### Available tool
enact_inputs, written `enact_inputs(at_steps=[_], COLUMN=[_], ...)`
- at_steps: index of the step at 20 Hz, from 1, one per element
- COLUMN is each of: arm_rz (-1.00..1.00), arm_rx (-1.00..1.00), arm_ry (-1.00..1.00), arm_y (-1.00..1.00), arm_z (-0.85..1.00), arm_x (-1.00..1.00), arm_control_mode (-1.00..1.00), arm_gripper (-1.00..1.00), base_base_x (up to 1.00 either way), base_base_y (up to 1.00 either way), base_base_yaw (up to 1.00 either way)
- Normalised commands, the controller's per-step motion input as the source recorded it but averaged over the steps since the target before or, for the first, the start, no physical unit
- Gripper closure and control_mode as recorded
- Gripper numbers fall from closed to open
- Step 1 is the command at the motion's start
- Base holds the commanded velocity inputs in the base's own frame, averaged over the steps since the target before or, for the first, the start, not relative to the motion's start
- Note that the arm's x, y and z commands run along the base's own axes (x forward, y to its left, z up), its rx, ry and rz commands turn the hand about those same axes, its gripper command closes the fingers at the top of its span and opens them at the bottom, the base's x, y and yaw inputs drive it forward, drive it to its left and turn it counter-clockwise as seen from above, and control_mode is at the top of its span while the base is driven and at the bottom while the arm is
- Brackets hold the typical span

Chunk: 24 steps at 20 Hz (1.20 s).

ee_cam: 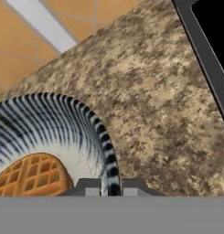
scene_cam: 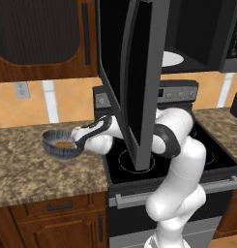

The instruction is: Open the microwave, place the bowl with waffle inside the microwave, then close the microwave door and turn it on.

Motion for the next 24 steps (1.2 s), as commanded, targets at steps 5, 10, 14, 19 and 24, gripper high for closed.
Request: enact_inputs(at_steps=[5, 10, 14, 19, 24], arm_rz=[0.01, 0.01, 0.00, 0.01, 0.00], arm_rx=[0.00, 0.00, 0.00, 0.00, 0.00], arm_ry=[-0.53, -0.49, -0.23, 0.00, -0.05], arm_y=[-0.62, -0.77, -0.90, -1.00, -1.00], arm_z=[0.20, 0.14, -0.02, -0.25, -0.01], arm_x=[-0.13, -0.16, -0.05, -0.02, -0.39], arm_control_mode=[-1.00, -1.00, -1.00, -1.00, -1.00], arm_gripper=[1.00, 1.00, 1.00, 1.00, 1.00], base_base_x=[0.00, 0.00, 0.00, 0.00, 0.00], base_base_y=[0.00, 0.00, 0.00, 0.00, 0.00], base_base_yaw=[0.00, 0.00, 0.00, 0.00, 0.00])
